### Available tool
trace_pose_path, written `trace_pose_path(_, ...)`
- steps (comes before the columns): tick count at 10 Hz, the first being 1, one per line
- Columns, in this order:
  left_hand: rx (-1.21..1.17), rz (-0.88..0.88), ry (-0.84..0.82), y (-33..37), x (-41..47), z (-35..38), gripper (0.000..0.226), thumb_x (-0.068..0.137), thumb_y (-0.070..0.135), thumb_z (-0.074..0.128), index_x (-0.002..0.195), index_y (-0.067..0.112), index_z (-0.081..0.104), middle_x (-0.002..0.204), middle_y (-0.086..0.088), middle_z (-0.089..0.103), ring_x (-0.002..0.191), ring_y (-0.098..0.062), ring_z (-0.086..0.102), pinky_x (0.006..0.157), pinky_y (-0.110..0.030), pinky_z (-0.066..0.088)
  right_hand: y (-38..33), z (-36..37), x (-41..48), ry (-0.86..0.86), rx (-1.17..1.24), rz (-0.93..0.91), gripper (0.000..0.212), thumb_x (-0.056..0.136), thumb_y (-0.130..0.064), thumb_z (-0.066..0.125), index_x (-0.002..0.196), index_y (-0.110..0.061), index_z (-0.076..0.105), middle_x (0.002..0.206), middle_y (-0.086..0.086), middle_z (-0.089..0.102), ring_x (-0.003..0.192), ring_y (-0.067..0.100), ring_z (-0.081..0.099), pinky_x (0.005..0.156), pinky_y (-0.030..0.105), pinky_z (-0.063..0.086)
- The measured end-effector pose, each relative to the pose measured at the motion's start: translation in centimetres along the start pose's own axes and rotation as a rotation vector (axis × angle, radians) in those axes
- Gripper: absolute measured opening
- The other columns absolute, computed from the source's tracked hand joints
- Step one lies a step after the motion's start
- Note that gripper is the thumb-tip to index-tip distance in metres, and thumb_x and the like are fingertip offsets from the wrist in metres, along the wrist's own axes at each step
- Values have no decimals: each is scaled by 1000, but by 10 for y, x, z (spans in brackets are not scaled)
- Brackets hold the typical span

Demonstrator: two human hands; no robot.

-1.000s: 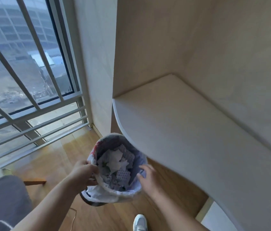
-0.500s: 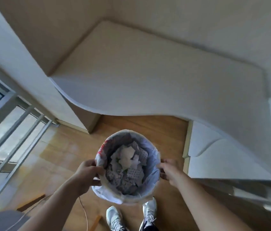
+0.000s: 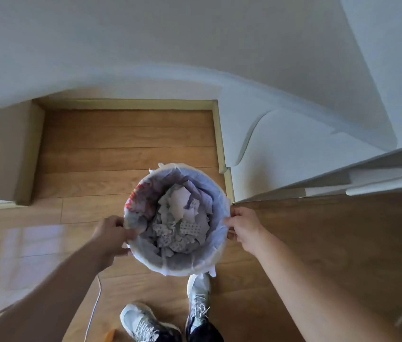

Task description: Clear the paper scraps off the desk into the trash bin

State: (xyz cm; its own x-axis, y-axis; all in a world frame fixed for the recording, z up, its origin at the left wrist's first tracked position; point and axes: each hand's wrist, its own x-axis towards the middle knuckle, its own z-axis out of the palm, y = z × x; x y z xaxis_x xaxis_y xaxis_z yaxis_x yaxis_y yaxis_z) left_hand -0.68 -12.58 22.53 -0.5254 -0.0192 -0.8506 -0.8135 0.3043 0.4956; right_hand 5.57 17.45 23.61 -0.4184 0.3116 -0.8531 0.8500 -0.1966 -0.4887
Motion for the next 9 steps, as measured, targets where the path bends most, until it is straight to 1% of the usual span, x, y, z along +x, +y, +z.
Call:
trace_pose_path(1,46,13,-1,-1,61,38,15,77,-8,67,90,-4,62,86,-22,63,68,-31,59,39,-29,52,15,-15,57,51,20,-13,13,81,7,62,90,-2,62,83,17,70,66,28,68,58,35,55)
trace_pose_path(2,83,43,-9,0,121,70,13,78,-6,69,88,0,64,84,-20,66,66,-29,60,41,-29,51,26,-27,111,84,30,-32,11,84,6,61,93,0,61,88,20,70,71,30,67,64,38,54)
trace_pose_path(3,111,63,-52,-4,176,105,13,79,-4,68,91,2,66,84,-16,67,66,-26,61,45,-30,51,43,-36,169,137,46,-44,10,86,4,60,85,-5,59,87,19,69,73,30,66,66,40,55)
trace_pose_path(4,115,69,-140,-9,210,130,15,80,0,70,95,1,67,81,-12,68,66,-23,60,45,-29,51,60,-42,211,206,35,-28,10,87,1,61,85,-9,59,96,21,69,82,32,65,82,49,56)
trace_pose_path(5,108,50,-193,-16,228,147,18,79,-2,67,96,2,69,85,-12,69,71,-24,60,50,-32,53,74,-50,240,257,18,-15,10,86,-1,62,88,-10,60,98,20,70,81,31,64,80,47,56)
trace_pose_path(6,96,48,-220,-21,240,157,26,74,-14,62,98,-3,67,88,-15,69,78,-27,63,54,-35,56,77,-55,255,296,19,-36,12,86,-1,62,96,-8,60,94,18,69,73,27,65,54,31,50)
trace_pose_path(7,88,57,-277,-26,247,161,24,76,-13,64,96,1,65,89,-12,72,80,-27,67,54,-34,56,76,-60,261,292,11,-77,11,86,-1,61,95,-8,61,89,16,69,67,25,65,46,27,45)
trace_pose_path(8,95,43,-268,-36,247,158,28,77,-10,66,103,-1,63,97,-17,72,83,-28,67,60,-38,56,78,-63,260,259,-2,-61,11,85,0,64,89,-10,60,96,19,70,84,34,69,71,43,58)
trace_pose_path(9,44,13,-156,-42,239,154,31,79,-5,70,107,0,59,105,-22,67,83,-28,65,65,-44,58,79,-61,248,313,-16,-62,15,83,-6,69,91,-12,59,104,15,68,96,33,66,87,45,55)
